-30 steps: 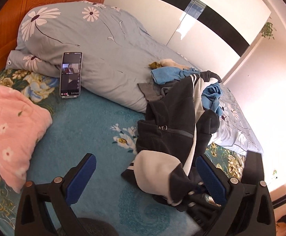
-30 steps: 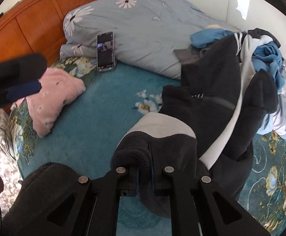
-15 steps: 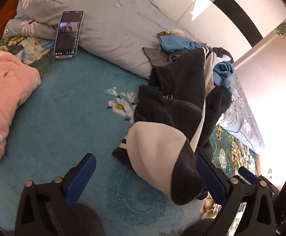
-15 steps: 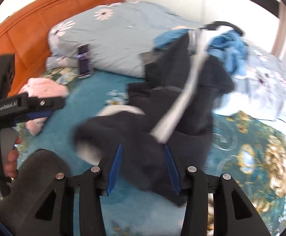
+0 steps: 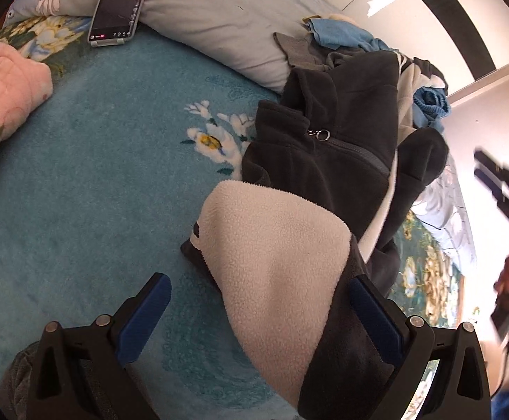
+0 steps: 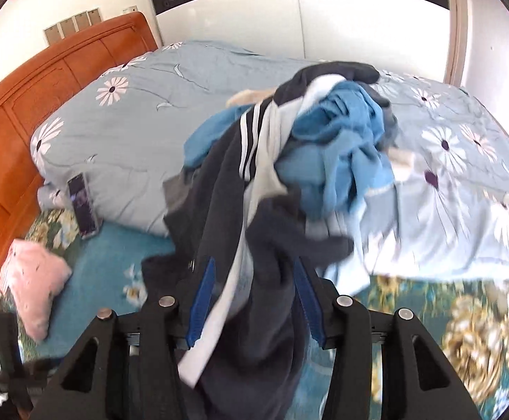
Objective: Fold clothes
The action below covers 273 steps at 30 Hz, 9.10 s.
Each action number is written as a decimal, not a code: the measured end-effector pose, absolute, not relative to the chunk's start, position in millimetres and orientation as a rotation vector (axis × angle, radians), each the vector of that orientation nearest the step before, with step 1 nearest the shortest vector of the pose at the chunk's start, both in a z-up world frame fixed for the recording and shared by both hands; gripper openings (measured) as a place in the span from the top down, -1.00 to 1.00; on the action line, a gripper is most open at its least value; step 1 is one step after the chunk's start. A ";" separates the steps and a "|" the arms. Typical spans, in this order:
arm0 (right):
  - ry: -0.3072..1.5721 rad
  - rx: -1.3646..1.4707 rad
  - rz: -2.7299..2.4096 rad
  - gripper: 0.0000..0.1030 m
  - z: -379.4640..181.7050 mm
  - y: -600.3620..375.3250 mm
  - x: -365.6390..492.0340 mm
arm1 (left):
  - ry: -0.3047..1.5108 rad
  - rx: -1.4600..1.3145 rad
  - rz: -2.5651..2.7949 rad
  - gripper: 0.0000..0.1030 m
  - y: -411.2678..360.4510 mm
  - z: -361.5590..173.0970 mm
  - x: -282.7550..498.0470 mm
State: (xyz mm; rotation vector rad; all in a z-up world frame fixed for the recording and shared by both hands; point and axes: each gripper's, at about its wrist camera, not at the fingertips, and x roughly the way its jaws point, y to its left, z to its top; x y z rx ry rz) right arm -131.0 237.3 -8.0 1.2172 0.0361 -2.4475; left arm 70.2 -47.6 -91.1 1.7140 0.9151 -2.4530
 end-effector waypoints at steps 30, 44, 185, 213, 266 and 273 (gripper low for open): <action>-0.355 1.422 -2.441 0.74 -49.8 211.4 -298.8 | 1.136 1.837 -2.340 0.37 -49.8 -127.6 59.7; -0.668 1.100 -2.414 0.77 56.8 308.6 -206.5 | 0.928 1.663 -2.541 0.50 -59.5 -61.1 78.3; 0.244 1.622 -2.102 0.87 -159.6 359.5 -159.6 | -0.094 2.386 -2.777 0.75 24.7 -150.9 -164.9; 0.042 1.407 -2.454 1.00 -78.5 389.1 -234.6 | 0.030 1.835 -2.961 0.83 42.9 -91.5 -246.5; 0.096 1.420 -2.434 0.91 -112.9 398.8 -174.1 | 0.133 1.685 -3.051 0.88 20.5 -101.4 -192.8; 0.125 1.317 -2.544 0.91 -91.9 402.6 -165.5 | 0.198 1.569 -3.097 0.89 23.4 -80.7 -206.8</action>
